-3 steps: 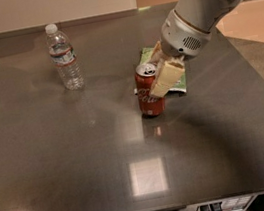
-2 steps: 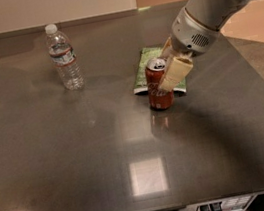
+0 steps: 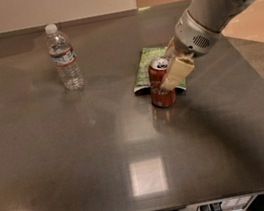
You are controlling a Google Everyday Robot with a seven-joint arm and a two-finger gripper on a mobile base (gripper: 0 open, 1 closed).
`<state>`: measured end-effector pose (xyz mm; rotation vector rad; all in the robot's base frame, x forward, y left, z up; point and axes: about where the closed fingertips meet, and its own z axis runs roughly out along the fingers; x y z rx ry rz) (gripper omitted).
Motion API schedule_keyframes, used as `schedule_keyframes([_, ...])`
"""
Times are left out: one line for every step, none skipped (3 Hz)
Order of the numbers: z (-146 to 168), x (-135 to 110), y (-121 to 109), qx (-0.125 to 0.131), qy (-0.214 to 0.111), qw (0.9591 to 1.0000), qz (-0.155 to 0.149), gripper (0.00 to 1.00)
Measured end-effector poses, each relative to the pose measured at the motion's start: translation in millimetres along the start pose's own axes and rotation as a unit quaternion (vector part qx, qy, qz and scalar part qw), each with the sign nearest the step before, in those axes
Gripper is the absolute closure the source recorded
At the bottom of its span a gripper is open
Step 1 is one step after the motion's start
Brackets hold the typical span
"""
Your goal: Move coke can near green jalapeno chip bag
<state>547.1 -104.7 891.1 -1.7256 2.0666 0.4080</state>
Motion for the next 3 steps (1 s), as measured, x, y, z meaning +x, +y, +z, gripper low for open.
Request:
schedule_keyframes([1.6, -0.7, 0.1, -0.001, 0.0, 1.0, -0.001, 0.13])
schedule_keyframes([3.0, -1.5, 0.2, -0.002, 0.0, 1.0, -0.001, 0.0])
schedule_keyframes([3.1, -1.5, 0.2, -0.002, 0.0, 1.0, -0.001, 0.0])
